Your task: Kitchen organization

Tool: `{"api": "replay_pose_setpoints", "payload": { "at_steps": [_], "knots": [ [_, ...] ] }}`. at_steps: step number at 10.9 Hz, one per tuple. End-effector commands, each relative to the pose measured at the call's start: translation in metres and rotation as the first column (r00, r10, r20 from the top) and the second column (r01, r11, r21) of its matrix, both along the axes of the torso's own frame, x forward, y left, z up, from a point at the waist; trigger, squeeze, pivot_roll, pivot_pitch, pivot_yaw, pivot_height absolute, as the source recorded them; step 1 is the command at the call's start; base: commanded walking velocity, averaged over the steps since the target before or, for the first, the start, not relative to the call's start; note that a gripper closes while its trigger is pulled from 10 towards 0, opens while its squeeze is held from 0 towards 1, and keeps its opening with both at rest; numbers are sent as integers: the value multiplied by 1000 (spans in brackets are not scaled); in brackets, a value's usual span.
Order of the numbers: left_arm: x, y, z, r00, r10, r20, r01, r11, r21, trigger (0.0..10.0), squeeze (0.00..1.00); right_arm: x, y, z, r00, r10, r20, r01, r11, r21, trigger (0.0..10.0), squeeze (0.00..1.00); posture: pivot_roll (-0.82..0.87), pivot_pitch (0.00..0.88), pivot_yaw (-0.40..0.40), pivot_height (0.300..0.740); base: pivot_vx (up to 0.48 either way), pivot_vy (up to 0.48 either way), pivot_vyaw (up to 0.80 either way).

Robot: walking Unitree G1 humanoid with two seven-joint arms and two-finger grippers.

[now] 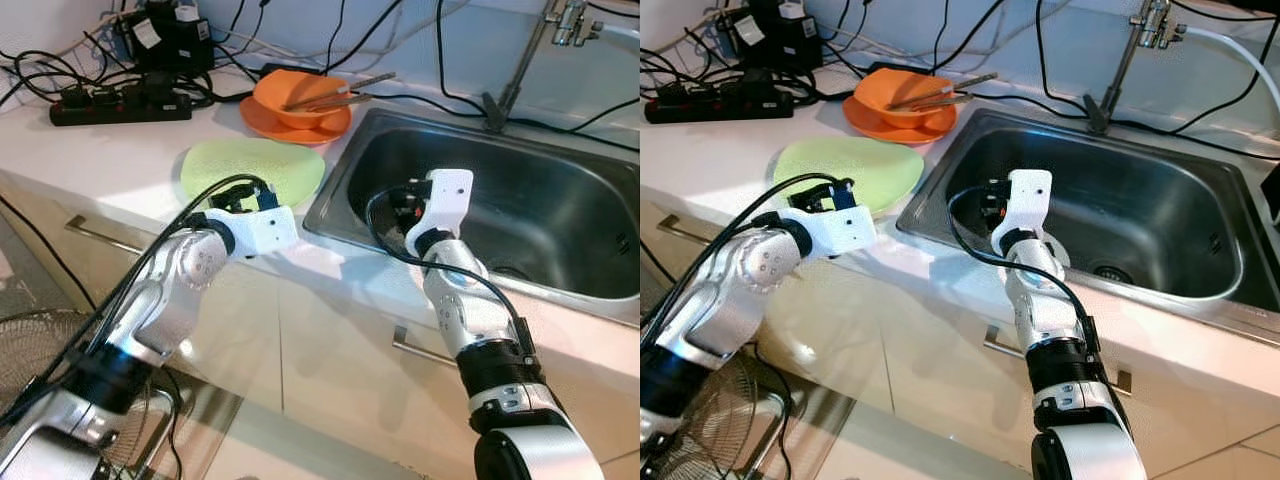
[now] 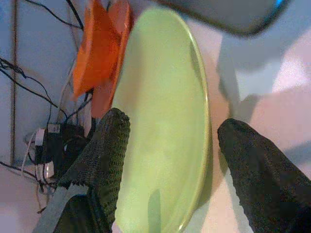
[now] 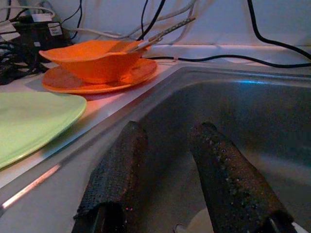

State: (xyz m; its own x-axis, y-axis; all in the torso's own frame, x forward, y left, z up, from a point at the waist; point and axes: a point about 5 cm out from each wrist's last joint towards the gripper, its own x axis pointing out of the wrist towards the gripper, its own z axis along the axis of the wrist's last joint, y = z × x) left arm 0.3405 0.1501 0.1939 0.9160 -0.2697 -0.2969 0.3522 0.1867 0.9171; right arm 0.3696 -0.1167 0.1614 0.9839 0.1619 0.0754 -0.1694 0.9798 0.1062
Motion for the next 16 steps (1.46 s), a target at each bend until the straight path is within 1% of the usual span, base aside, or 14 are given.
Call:
{"api": "replay_pose_setpoints", "payload": {
  "at_steps": [1, 4, 6, 10, 12, 13, 16],
  "knots": [
    [3, 2, -2, 1000, 8, -1, -8, 999, 52, 10000, 0, -2, -5, 0, 1000, -18, -4, 18, 1000, 5, 10000, 0, 220, 42, -41, 740, 0, 0, 0],
    [10, 13, -13, 998, 63, -30, -59, 990, 132, 10000, 0, -2, -7, 1, 1000, -25, -2, 25, 1000, 5, 10000, 0, 214, 33, -38, 740, 0, 0, 0],
    [16, 17, -23, 996, 84, -29, -78, 982, 173, 10000, 0, -2, -6, 1, 1000, -24, 0, 24, 1000, 4, 10000, 0, 211, 21, -38, 740, 0, 0, 0],
    [25, 20, -39, 995, 93, -36, -83, 976, 202, 10000, 0, -1, -7, 2, 999, -32, 3, 32, 999, 6, 10000, 0, 208, 14, -39, 740, 0, 0, 0],
    [26, 21, -46, 994, 99, -47, -87, 974, 209, 10000, 0, -1, -7, 2, 999, -34, 1, 34, 999, 6, 10000, 0, 208, 18, -40, 740, 0, 0, 0],
    [26, 21, -50, 993, 101, -62, -86, 974, 209, 0, 0, -1, -8, 2, 999, -36, -1, 36, 999, 6, 10000, 0, 206, 24, -41, 740, 0, 0, 0],
    [25, 20, -55, 993, 92, -73, -75, 976, 205, 0, 0, -1, -8, 1, 999, -40, -4, 40, 999, 6, 10000, 0, 206, 33, -41, 740, 0, 0, 0]
  ]
}}
